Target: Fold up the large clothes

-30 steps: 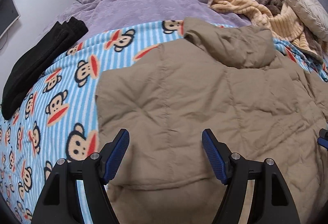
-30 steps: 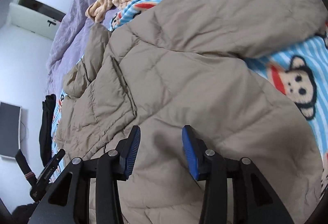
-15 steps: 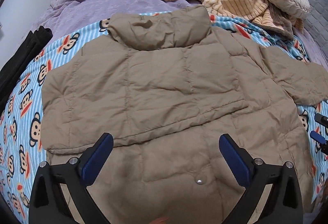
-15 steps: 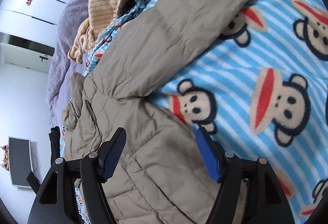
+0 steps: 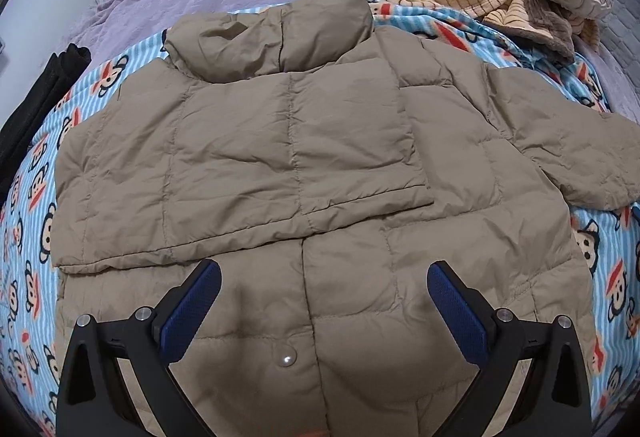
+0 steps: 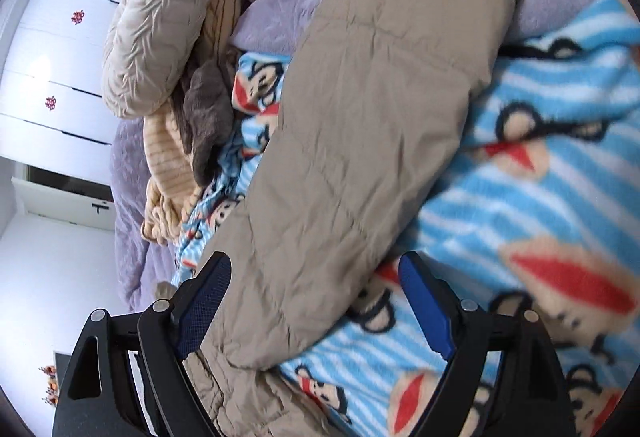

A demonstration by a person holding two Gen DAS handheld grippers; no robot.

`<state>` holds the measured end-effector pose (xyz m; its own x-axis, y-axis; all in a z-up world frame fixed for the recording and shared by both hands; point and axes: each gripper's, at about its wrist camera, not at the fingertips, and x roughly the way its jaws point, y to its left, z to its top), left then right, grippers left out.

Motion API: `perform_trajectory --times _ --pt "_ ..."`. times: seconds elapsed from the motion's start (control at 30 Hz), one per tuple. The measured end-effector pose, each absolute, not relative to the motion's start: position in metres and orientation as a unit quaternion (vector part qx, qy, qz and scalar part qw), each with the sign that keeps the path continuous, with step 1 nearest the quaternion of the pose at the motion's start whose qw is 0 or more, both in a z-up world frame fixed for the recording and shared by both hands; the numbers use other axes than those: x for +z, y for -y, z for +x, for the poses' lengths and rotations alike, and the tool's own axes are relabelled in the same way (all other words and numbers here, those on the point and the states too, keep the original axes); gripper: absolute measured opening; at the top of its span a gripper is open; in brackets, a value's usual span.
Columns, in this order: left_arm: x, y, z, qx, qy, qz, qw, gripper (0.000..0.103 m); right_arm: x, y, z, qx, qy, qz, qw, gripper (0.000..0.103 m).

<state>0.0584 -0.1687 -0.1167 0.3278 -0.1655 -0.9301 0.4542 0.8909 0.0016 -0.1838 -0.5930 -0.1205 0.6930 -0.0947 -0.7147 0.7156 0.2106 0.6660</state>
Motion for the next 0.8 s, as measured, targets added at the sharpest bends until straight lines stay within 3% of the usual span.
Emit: perform_trajectory --times 0.37,0.43,0.5,0.53,0.57,0.8 --pt "-0.117 0.179 0.071 -0.216 -0.555 0.108 0.796 0.103 -0.136 0.633 -0.166 -0.268 -0.232 0.625 0.696 0.088" --pt "-0.114 0.176 0.074 -0.213 -0.549 0.108 0.801 0.103 -0.134 0.633 -0.160 -0.257 -0.233 0.631 0.694 0.073" --pt "-0.111 0.172 0.077 -0.210 -0.542 0.102 0.807 0.103 -0.134 0.635 -0.152 -0.248 -0.244 0.639 0.686 0.023" --pt "-0.109 0.169 0.079 -0.208 -0.540 0.099 0.810 0.103 -0.134 0.634 -0.149 -0.246 -0.247 0.638 0.686 0.014" --pt "-0.108 0.167 0.081 -0.206 -0.537 0.096 0.812 0.103 -0.130 0.632 -0.145 -0.249 -0.249 0.631 0.692 0.009" --pt "-0.101 0.131 0.100 -0.175 -0.525 0.075 0.830 0.103 -0.068 0.578 -0.074 -0.190 -0.282 0.512 0.789 0.008"
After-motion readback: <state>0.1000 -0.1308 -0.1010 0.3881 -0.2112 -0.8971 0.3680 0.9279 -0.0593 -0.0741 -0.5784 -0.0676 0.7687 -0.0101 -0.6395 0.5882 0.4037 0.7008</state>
